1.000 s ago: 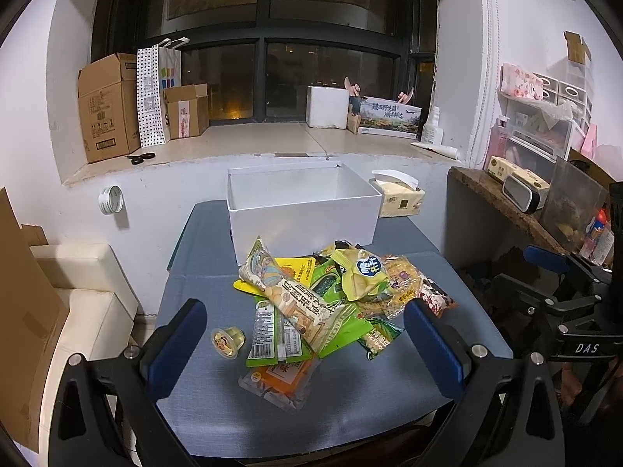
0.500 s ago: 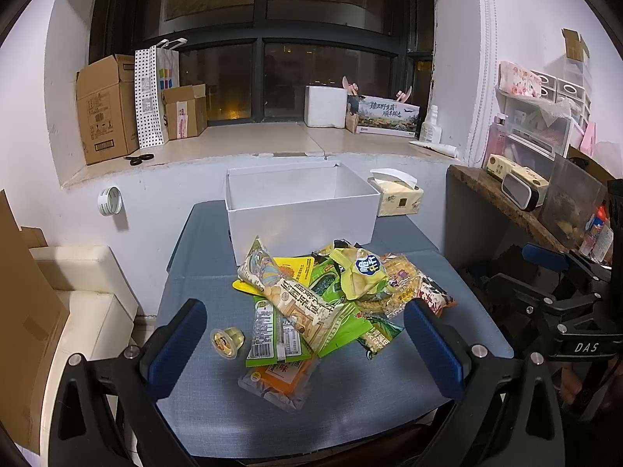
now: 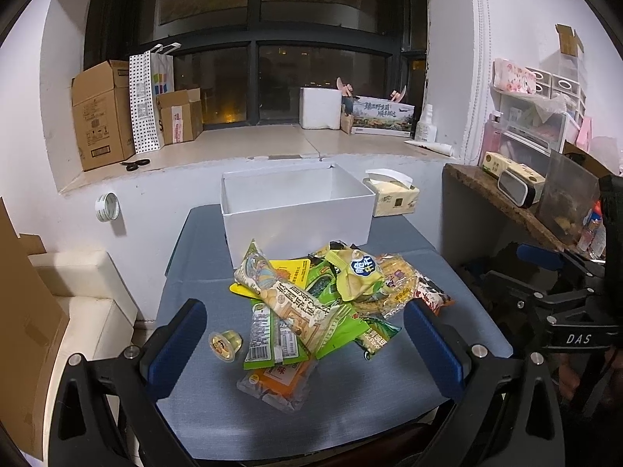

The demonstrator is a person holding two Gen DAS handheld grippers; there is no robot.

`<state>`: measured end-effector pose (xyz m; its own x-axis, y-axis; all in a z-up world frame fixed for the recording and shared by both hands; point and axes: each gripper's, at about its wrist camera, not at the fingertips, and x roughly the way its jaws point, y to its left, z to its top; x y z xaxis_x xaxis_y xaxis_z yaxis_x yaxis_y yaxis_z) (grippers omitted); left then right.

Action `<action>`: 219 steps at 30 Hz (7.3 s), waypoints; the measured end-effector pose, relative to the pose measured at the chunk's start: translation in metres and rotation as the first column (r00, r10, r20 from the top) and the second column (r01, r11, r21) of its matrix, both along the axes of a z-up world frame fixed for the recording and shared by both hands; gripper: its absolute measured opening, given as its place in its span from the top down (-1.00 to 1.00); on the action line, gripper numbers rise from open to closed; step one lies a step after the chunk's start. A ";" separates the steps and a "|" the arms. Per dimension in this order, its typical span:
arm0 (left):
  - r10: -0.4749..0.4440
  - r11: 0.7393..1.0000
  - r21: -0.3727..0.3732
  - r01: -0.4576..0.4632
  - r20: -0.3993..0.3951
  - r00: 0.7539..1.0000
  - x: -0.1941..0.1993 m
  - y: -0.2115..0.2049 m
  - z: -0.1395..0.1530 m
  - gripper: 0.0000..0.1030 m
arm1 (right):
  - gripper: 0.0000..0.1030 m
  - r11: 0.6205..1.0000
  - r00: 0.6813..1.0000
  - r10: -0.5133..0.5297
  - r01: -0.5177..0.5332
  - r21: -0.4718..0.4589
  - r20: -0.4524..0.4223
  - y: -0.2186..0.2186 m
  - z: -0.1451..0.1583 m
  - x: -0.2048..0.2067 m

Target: Organize snacks

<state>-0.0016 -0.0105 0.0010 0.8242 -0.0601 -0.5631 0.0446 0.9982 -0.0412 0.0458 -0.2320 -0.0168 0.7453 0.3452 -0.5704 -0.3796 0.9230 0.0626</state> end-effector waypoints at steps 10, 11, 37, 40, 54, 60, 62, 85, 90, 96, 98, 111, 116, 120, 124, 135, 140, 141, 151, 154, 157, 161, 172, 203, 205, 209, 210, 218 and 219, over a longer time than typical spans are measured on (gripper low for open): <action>0.023 1.000 0.003 -0.023 0.009 1.000 0.000 0.002 0.001 -1.00 | -1.00 1.000 1.000 0.000 0.000 0.003 -0.008 0.001 -0.002 0.004; 0.024 1.000 0.009 -0.024 0.014 1.000 0.000 0.001 0.001 -1.00 | -1.00 1.000 1.000 -0.001 0.001 0.003 -0.008 0.001 -0.002 0.003; 0.054 0.997 -0.052 -0.051 0.046 0.998 0.006 0.021 -0.019 -1.00 | -1.00 0.994 0.977 0.100 -0.107 -0.028 -0.187 0.064 -0.061 0.111; 0.052 0.997 -0.064 -0.050 0.026 0.998 0.009 0.024 -0.023 -1.00 | -1.00 0.993 0.966 0.109 -0.116 -0.019 -0.233 0.076 -0.078 0.137; 0.092 0.986 -0.135 -0.097 -0.045 0.995 0.020 0.041 -0.038 -1.00 | -0.35 0.991 0.931 0.132 -0.133 0.019 -0.342 0.087 -0.116 0.167; 0.068 0.991 -0.109 -0.074 -0.053 0.996 0.032 0.034 -0.044 -1.00 | -0.31 0.988 0.972 0.149 -0.139 0.065 -0.183 0.057 -0.074 0.131; 0.049 0.991 -0.120 -0.058 -0.074 0.996 0.042 0.033 -0.049 -1.00 | -0.30 0.984 0.977 0.165 -0.155 0.087 -0.131 0.047 -0.062 0.120; 0.124 0.959 -0.182 -0.219 -0.425 0.897 0.187 0.043 -0.151 0.20 | -0.31 0.980 0.996 0.094 -0.094 0.176 0.005 -0.009 -0.022 0.035; 0.090 0.986 -0.119 -0.120 -0.228 0.969 0.145 0.029 -0.107 0.26 | -0.31 0.979 0.996 0.089 -0.088 0.182 0.000 -0.010 -0.025 0.035; 0.018 0.996 -0.087 -0.025 -0.080 0.997 0.112 0.018 -0.057 0.26 | -0.31 0.980 0.997 0.082 -0.081 0.180 0.005 -0.006 -0.027 0.037; 0.012 0.996 -0.087 -0.018 -0.071 0.997 0.110 0.018 -0.048 0.26 | -0.31 0.981 0.997 0.081 -0.079 0.179 0.001 -0.005 -0.027 0.039; -0.012 0.998 -0.069 0.012 0.000 1.000 0.176 0.038 0.001 0.26 | -0.31 0.976 0.993 0.109 -0.097 0.193 -0.053 0.021 -0.016 0.133; -0.017 0.997 -0.077 0.017 -0.002 1.000 0.237 0.054 0.019 0.26 | -0.30 0.972 0.996 0.080 -0.069 0.224 -0.038 0.036 0.006 0.197; 0.002 0.998 -0.068 -0.005 -0.054 0.999 0.289 0.064 0.018 0.26 | -0.30 0.984 0.995 0.081 -0.070 0.162 -0.062 0.065 0.016 0.255; 0.039 0.998 -0.039 -0.045 -0.134 0.990 0.337 0.070 0.001 0.26 | -0.30 0.992 0.991 0.062 -0.048 0.118 -0.115 0.084 0.013 0.302; 0.148 0.989 0.056 -0.139 -0.193 0.970 0.385 0.078 -0.037 -1.00 | -1.00 0.994 0.976 0.010 0.014 0.108 -0.218 0.097 -0.016 0.363; 0.131 0.990 0.075 -0.119 -0.187 0.974 0.374 0.073 -0.034 -1.00 | -1.00 0.997 0.980 -0.013 0.029 0.077 -0.201 0.092 -0.021 0.358; 0.129 0.991 0.067 -0.118 -0.182 0.975 0.370 0.073 -0.033 -1.00 | -1.00 0.997 0.980 -0.004 0.020 0.079 -0.200 0.092 -0.021 0.353; 0.065 0.995 0.072 -0.062 -0.040 0.997 0.287 0.057 0.001 -1.00 | -1.00 0.984 0.992 0.121 -0.114 0.137 -0.042 0.080 0.004 0.269; 0.023 0.999 0.024 -0.024 0.043 0.999 0.237 0.055 0.016 -1.00 | -1.00 0.974 0.993 0.117 -0.115 0.196 0.005 0.061 0.011 0.237; -0.007 1.000 -0.009 0.007 0.083 0.996 0.194 0.052 0.022 -1.00 | -1.00 0.964 0.994 0.113 -0.112 0.240 0.012 0.039 0.016 0.207; -0.011 0.998 -0.055 0.015 0.073 0.997 0.153 0.053 0.013 -1.00 | -1.00 0.952 0.994 0.110 -0.104 0.287 -0.004 0.014 0.018 0.169; -0.104 0.993 -0.057 0.108 0.064 0.992 0.051 0.006 -0.010 -1.00 | -1.00 0.995 0.999 0.048 -0.048 0.083 0.004 -0.004 -0.028 0.049; 0.009 0.993 -0.116 -0.009 0.004 1.000 0.035 0.053 -0.042 -1.00 | -1.00 0.997 0.927 0.083 -0.079 0.026 -0.365 0.084 -0.114 0.246; 0.023 0.992 -0.121 -0.024 -0.006 1.000 0.035 0.059 -0.045 -1.00 | -1.00 0.996 0.914 0.069 -0.082 -0.017 -0.399 0.095 -0.124 0.257; 0.052 0.987 -0.148 -0.055 -0.026 0.998 0.037 0.071 -0.051 -1.00 | -0.98 0.996 0.871 0.035 -0.070 -0.053 -0.490 0.106 -0.144 0.271; 0.054 0.986 -0.154 -0.058 -0.030 0.998 0.037 0.072 -0.052 -1.00 | -0.90 0.996 0.849 0.033 -0.070 -0.052 -0.527 0.106 -0.152 0.275; 0.088 0.980 -0.174 -0.096 -0.055 0.995 0.039 0.084 -0.060 -1.00 | -0.41 0.994 0.899 0.097 -0.107 0.002 -0.428 0.094 -0.120 0.250; 0.092 0.979 -0.179 -0.101 -0.059 0.994 0.039 0.086 -0.062 -1.00 | -0.40 0.994 0.905 0.103 -0.107 0.015 -0.412 0.090 -0.113 0.245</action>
<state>0.0377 0.0754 -0.0607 0.8019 -0.0865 -0.5911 -0.0582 0.9735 -0.2214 0.2909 -0.1419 -0.1302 0.4031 0.4029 -0.8217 -0.4164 0.8803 0.2273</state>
